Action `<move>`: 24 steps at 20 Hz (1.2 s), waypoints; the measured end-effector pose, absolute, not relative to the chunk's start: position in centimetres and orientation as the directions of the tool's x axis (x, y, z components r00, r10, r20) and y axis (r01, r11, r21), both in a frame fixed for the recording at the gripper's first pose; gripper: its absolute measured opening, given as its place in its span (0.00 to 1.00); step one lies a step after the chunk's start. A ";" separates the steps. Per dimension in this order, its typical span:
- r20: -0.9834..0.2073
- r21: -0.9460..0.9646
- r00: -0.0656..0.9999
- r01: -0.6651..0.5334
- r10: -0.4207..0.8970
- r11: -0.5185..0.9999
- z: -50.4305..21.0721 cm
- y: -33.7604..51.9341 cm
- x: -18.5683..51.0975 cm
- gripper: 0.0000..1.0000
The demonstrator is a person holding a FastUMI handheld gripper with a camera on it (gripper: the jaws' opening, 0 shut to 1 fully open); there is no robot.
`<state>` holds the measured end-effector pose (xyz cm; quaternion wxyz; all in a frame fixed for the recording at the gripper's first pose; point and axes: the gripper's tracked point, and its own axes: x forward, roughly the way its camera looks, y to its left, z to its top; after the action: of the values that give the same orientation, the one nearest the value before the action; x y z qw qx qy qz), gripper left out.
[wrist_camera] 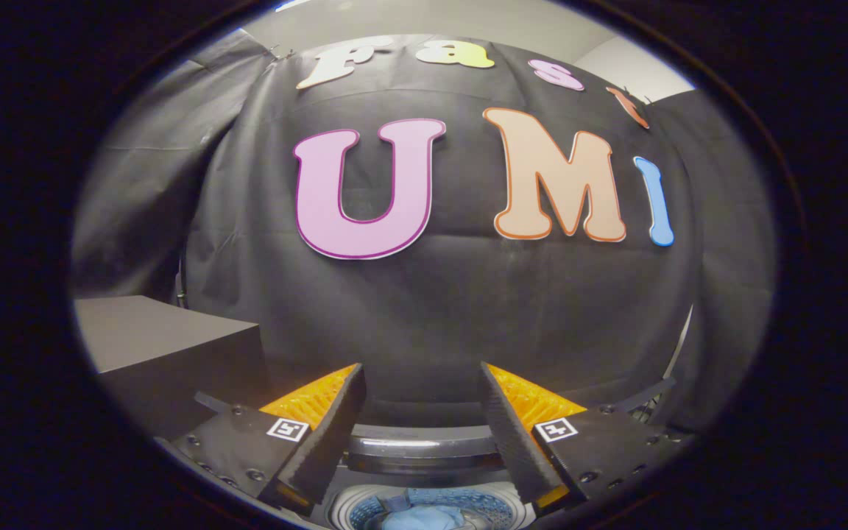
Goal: Put the clothes into the washing machine and then close the washing machine lid.
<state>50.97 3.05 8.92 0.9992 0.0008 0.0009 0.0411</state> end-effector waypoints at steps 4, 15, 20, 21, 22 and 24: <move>-0.001 0.004 0.996 -0.088 0.088 0.996 8.8 3.1 50.9 0.96; -0.046 0.042 0.996 -0.074 0.076 0.996 7.5 3.1 50.5 0.95; -0.035 0.093 0.998 -0.053 0.057 0.994 7.8 3.2 50.0 0.94; -0.037 0.088 0.998 -0.050 0.054 0.995 7.8 3.1 49.9 0.94; -0.039 0.086 0.998 -0.049 0.053 0.995 8.0 3.0 49.8 0.94; -0.035 0.092 0.998 -0.045 0.048 0.995 8.3 2.8 49.6 0.94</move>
<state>49.62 2.84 8.28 0.9985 0.0456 0.0187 0.0234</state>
